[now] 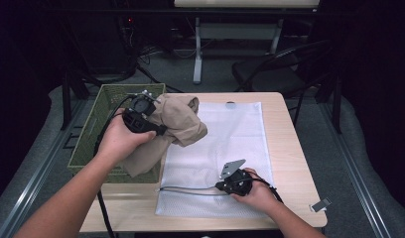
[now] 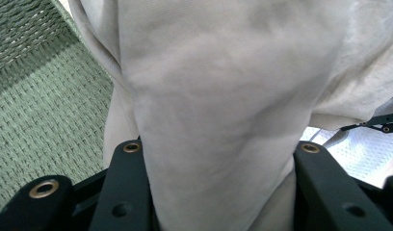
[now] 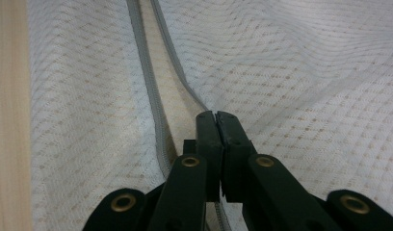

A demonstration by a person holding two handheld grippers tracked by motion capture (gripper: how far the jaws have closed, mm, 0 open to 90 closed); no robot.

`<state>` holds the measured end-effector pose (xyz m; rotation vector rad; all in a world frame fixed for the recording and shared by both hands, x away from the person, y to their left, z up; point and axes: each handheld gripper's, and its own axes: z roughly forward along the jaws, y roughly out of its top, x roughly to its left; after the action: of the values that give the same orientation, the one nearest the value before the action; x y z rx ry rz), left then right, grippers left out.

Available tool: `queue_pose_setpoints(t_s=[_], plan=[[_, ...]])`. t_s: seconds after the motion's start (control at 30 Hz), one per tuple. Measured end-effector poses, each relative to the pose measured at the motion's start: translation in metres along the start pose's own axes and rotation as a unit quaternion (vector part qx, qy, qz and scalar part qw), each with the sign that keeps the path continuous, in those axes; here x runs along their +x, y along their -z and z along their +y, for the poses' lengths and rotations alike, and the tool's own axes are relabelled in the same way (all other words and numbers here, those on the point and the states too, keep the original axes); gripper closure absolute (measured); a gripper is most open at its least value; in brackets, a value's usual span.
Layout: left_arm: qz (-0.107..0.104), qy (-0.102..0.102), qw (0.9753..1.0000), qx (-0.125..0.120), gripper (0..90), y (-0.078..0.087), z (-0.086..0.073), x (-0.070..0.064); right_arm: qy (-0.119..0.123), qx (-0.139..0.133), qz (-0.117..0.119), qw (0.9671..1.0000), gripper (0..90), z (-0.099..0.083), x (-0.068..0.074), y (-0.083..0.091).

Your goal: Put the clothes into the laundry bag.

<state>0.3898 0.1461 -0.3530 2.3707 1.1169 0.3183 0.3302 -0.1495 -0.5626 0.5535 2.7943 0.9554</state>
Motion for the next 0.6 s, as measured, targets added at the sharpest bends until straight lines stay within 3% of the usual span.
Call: queue_pose_setpoints(t_s=[0.6], plan=[[0.002,0.002,1.0,0.002,60.0,0.0014,-0.0025,0.0011,-0.01,-0.01,0.007,0.9999,89.3,0.0056,-0.0075,0.0074]])
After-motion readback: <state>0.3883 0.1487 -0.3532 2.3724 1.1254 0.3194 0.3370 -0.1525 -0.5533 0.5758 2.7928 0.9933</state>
